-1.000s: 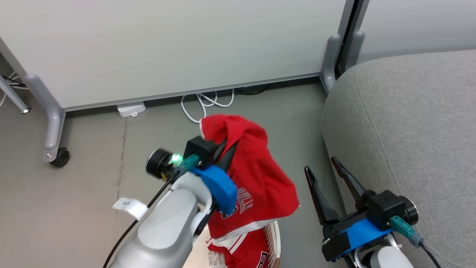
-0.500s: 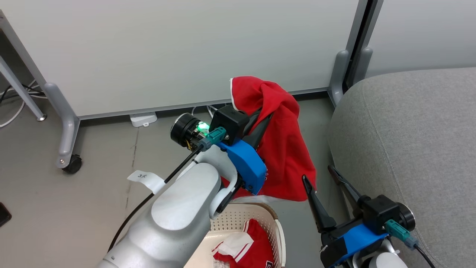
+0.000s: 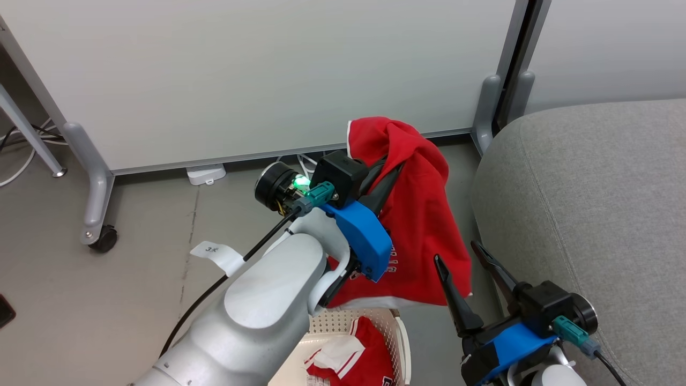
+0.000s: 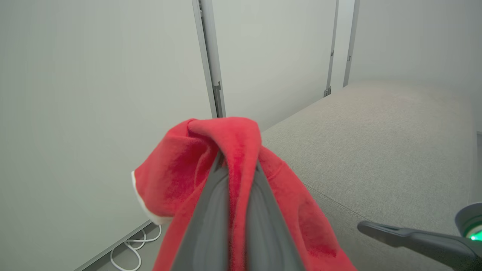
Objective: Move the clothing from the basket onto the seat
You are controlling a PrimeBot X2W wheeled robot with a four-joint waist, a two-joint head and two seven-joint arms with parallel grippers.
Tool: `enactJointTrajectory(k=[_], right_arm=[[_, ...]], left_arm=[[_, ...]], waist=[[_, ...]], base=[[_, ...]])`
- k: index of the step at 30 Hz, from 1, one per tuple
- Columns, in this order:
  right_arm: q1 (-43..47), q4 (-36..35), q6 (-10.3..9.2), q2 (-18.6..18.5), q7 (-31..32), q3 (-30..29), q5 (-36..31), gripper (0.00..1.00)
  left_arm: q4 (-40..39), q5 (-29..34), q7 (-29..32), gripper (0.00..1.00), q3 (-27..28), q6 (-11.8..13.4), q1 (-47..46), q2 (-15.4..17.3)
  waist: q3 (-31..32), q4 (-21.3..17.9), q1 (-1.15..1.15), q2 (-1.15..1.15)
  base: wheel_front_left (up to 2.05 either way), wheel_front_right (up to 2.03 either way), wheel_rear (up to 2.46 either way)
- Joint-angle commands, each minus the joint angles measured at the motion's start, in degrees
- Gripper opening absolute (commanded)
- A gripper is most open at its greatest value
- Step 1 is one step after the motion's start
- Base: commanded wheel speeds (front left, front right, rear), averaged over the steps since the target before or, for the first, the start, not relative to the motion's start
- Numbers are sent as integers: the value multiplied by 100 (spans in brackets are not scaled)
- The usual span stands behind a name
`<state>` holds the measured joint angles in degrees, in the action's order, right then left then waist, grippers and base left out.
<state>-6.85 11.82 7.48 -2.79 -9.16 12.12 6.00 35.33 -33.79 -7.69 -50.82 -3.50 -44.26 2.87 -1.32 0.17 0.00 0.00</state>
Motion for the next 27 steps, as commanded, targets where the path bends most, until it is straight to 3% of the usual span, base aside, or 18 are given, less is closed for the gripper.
enactJointTrajectory(k=[1, 13, 27], right_arm=[[-15, -27, 3, -19, 20, 0, -38, 100], [-490, 297, 3, -18, 270, -124, -172, 100], [-1295, 1466, 3, -18, 642, 231, 241, 100]], left_arm=[[47, -23, -49, 0, -26, 33, -98, 3], [130, -141, -129, 0, -237, 23, -191, 3], [-27, -424, -186, 0, -626, -42, -212, 3]], waist=[[-24, -10, 0, 0], [-71, 8, 0, 0], [-30, 73, 0, 0]], base=[[0, 0, 0], [0, 0, 0], [0, 0, 0]])
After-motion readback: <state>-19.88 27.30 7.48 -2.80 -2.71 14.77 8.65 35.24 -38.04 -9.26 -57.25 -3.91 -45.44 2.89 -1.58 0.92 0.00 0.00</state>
